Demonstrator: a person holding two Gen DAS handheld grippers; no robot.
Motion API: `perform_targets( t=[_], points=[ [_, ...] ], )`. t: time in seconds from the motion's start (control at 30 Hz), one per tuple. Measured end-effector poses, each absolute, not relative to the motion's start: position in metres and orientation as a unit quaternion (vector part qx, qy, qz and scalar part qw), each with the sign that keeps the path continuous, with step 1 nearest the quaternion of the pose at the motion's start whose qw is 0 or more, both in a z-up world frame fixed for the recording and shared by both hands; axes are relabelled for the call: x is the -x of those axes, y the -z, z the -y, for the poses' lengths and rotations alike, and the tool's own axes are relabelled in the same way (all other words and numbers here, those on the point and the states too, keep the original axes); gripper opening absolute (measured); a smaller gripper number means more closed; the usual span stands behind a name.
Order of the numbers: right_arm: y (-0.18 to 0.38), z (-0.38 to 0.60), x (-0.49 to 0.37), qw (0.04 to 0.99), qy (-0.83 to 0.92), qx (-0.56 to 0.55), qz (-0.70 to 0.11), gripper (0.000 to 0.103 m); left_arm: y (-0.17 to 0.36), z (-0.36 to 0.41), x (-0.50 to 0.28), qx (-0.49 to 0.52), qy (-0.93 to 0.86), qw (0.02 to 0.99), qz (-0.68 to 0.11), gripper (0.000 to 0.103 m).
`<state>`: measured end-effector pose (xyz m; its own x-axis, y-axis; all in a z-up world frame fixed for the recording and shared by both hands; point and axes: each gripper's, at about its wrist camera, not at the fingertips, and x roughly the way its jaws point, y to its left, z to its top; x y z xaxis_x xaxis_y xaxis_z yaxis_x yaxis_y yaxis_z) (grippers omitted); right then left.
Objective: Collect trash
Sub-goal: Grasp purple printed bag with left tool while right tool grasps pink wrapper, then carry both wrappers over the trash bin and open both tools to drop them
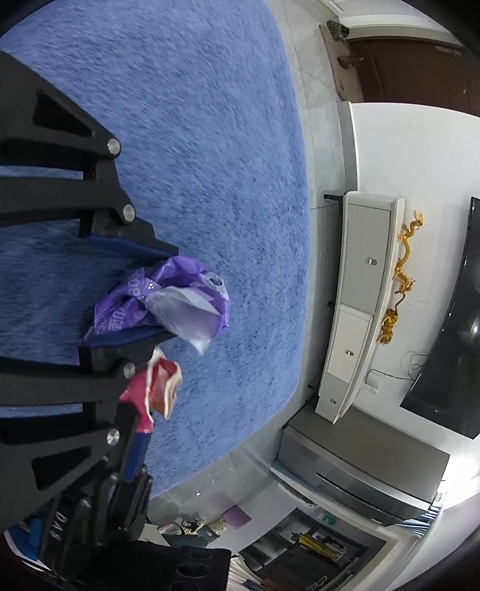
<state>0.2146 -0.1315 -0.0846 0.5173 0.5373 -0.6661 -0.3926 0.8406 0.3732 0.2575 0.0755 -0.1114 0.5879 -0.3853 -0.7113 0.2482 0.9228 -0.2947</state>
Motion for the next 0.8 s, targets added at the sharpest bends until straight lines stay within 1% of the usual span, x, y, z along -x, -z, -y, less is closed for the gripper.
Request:
perform_targets(
  t=[0.47,0.8],
  points=[
    [0.048,0.176,-0.115,0.892,-0.229,-0.11,-0.374,0.009,0.074,-0.085,-0.162,0.081,0.176,0.904,-0.381,0.033],
    [0.023,0.189,-0.056,0.909,-0.209,-0.097,-0.347,0.009,0.052,-0.077,-0.105,0.07,0.195,0.912,-0.354,0.033]
  ],
)
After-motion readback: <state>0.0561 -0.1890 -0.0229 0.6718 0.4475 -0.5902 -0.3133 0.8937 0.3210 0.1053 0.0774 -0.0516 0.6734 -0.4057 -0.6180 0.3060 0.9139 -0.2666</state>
